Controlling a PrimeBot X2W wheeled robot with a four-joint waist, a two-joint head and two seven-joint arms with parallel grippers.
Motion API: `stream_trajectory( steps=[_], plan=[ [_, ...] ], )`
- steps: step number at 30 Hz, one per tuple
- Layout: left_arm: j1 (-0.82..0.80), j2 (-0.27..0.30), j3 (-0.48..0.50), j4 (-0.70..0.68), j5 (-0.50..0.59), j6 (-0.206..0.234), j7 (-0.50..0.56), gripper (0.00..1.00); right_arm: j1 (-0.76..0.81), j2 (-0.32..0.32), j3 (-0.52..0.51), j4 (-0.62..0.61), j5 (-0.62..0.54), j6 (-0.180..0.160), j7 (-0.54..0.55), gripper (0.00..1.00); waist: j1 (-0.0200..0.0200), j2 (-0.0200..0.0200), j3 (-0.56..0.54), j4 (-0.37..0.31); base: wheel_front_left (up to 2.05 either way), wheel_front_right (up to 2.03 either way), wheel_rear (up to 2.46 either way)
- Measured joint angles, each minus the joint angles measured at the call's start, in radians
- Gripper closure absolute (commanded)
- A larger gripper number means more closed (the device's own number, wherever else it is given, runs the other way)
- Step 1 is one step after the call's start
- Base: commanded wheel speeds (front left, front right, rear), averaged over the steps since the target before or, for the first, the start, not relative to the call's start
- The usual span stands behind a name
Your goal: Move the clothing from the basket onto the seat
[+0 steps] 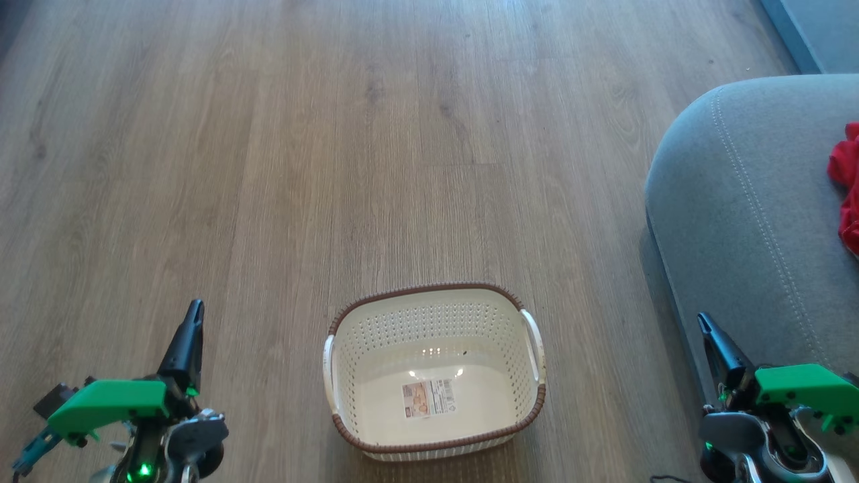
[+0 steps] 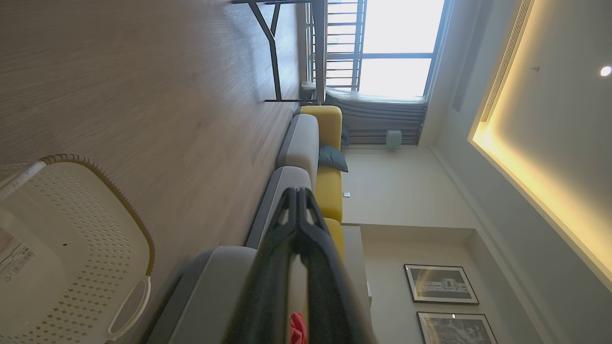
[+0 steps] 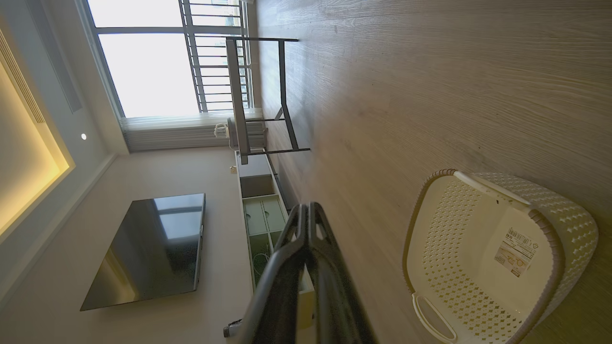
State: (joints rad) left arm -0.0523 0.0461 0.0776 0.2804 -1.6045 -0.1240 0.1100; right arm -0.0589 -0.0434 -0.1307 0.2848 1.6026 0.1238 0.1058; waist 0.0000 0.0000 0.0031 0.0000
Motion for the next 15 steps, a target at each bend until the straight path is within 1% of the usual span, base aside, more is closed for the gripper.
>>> stream_trajectory(
  steps=[15],
  plan=[
    [0.000, 0.000, 0.000, 0.000, 0.000, 0.000, 0.000, 1.00, 0.000, 0.000, 0.000, 0.000, 0.000, 0.000, 0.000, 1.00, 0.0000, 0.0000, 0.000, 0.000, 0.00, 0.00, 0.00]
  ],
)
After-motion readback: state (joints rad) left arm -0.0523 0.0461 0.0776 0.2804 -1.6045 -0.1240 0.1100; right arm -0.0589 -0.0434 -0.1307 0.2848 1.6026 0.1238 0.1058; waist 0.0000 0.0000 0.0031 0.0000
